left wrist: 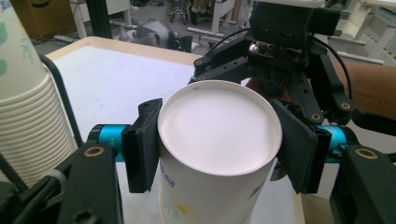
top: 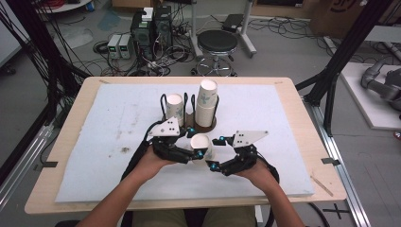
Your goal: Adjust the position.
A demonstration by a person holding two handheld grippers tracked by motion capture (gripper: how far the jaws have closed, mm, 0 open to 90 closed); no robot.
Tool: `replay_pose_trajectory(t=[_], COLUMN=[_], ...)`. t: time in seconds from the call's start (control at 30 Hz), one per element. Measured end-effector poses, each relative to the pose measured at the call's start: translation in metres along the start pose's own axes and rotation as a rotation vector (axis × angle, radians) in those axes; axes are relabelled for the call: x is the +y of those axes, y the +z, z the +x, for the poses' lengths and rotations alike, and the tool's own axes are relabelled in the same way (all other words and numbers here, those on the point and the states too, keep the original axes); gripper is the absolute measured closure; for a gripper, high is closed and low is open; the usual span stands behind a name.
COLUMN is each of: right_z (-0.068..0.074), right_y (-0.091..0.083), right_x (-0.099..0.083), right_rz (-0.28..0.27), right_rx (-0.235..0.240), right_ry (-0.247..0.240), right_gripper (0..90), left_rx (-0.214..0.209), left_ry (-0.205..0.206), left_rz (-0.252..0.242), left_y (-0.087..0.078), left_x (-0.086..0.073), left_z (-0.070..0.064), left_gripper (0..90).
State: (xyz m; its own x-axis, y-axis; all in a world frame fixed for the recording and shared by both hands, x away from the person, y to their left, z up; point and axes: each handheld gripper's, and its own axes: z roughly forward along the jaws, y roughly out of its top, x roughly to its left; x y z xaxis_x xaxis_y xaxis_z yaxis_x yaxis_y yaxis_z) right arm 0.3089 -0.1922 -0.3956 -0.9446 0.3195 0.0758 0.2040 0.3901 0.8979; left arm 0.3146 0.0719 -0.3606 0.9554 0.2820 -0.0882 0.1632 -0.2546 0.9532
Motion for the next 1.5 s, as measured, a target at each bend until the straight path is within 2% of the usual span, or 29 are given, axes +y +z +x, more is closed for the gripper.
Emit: replay_pose_trajectory(t=[0.33,0.47,0.6,0.8,0.93,1.0,1.03,1.27,1.4,1.5], right_z=[0.002,0.001,0.001,0.0,0.001,0.001,0.001,-0.001,-0.002,-0.003], right_y=[0.007,0.007,0.006,0.007,0.007,0.007,0.007,0.006,0.006,0.007], right_x=[-0.001,-0.003,-0.004,-0.005,-0.005,-0.006,-0.006,-0.005,-0.001,0.003], right_rz=[0.007,-0.001,-0.006,0.009,0.031,0.049,0.051,0.089,0.142,0.192], right_rx=[0.033,0.045,0.053,0.058,0.058,0.059,0.058,0.046,0.039,0.036], right_ry=[-0.007,-0.009,-0.032,-0.042,-0.046,-0.046,-0.045,-0.054,-0.065,-0.096], right_gripper=[20.5,21.0,28.6,32.1,32.9,33.0,33.0,33.1,33.1,33.2], left_rx=[-0.048,-0.056,-0.056,-0.054,-0.044,-0.023,-0.022,-0.031,-0.034,-0.038], left_ry=[-0.013,-0.008,-0.007,-0.006,-0.01,-0.05,-0.057,-0.052,-0.051,-0.046], left_rz=[-0.02,-0.027,-0.022,-0.003,0.007,0.012,0.015,0.052,0.064,0.075], left_y=[0.009,0.01,0.01,0.011,0.012,0.011,0.01,0.0,-0.006,-0.011], left_x=[0.003,0.004,0.004,0.003,0.001,0.001,0.0,-0.002,-0.003,-0.003], left_z=[-0.006,-0.008,-0.008,-0.008,-0.007,-0.005,-0.003,0.002,0.004,0.007], left_gripper=[37.4,37.4,37.4,37.1,33.0,16.4,14.3,14.4,14.4,14.4])
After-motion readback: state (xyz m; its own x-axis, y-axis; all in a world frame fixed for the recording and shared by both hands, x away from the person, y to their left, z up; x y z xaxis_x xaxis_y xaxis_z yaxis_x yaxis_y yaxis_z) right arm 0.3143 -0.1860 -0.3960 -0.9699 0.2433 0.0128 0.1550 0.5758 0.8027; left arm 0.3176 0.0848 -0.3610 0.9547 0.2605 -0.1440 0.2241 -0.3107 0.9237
